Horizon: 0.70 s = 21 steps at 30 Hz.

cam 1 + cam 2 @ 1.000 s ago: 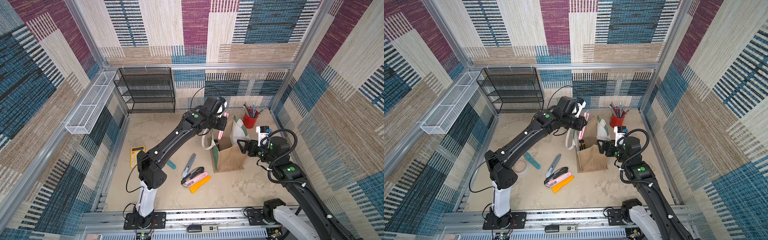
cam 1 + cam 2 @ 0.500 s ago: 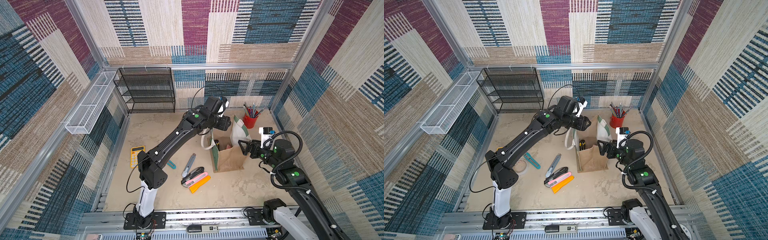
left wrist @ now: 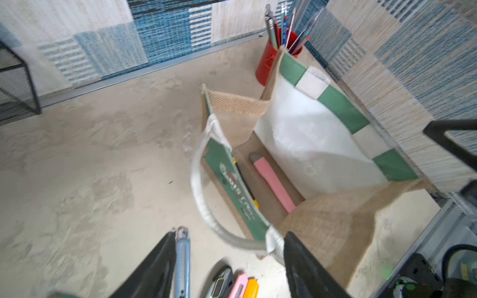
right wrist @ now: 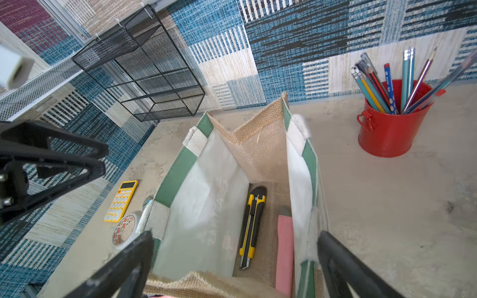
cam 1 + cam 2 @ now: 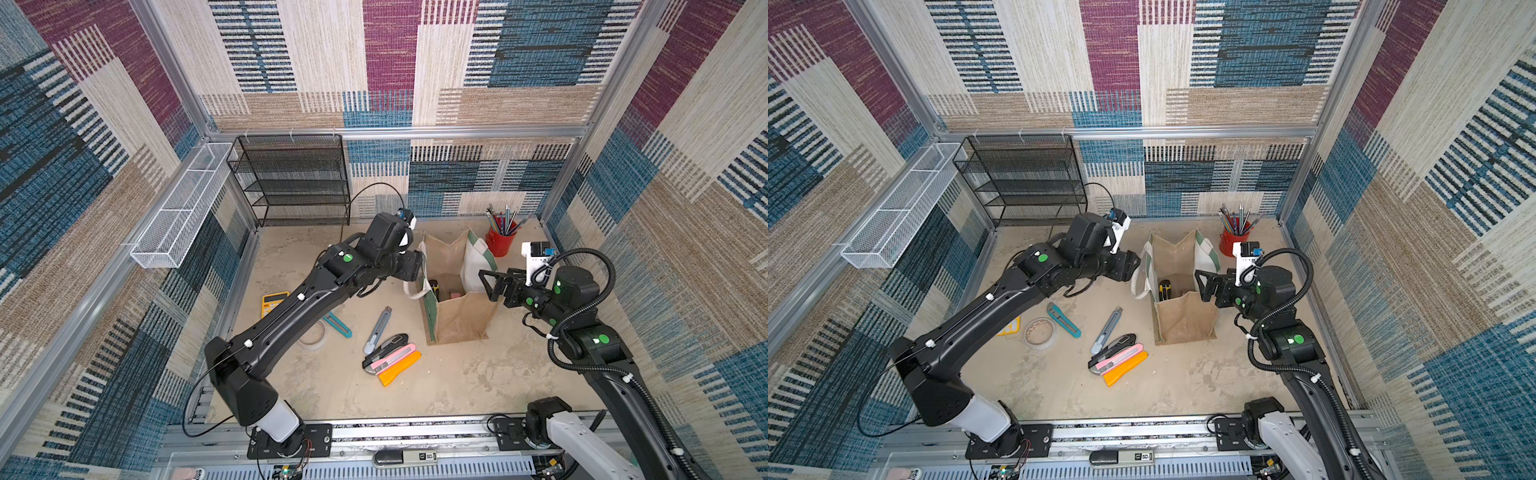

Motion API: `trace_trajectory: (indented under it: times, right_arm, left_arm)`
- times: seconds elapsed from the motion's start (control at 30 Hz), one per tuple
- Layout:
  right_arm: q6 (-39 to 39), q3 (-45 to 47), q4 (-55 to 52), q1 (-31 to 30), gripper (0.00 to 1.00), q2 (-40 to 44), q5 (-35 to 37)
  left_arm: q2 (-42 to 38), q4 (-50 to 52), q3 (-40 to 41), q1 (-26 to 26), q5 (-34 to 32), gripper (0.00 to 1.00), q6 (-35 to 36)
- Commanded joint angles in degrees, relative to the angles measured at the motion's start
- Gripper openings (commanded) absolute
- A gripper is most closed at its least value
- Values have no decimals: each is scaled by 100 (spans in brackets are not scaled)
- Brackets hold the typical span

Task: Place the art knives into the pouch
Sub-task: Place the utility knife in the pouch, then pick up the utility knife at the center of the board.

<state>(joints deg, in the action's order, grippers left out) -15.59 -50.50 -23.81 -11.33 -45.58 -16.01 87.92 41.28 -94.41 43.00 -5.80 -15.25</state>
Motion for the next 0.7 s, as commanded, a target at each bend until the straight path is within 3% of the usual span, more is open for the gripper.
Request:
trace_trajectory:
  times: [0.0, 0.17, 0.5, 0.67]
  right_arm:
    - [57, -223, 115, -90, 99, -153, -77]
    - [36, -641, 314, -449, 100, -618, -77]
    - [361, -1801, 413, -1735, 100, -2145, 362]
    - [554, -2502, 293, -2421, 99, -3024, 594]
  left_arm:
    - [-555, -318, 652, -206, -187, 73, -210]
    - [-1425, -572, 1766, -969, 562, 75, -582]
    - [-2558, -512, 3350, -1903, 1249, 83, -910]
    - [-3001, -677, 4144, -2609, 1912, 85, -1165]
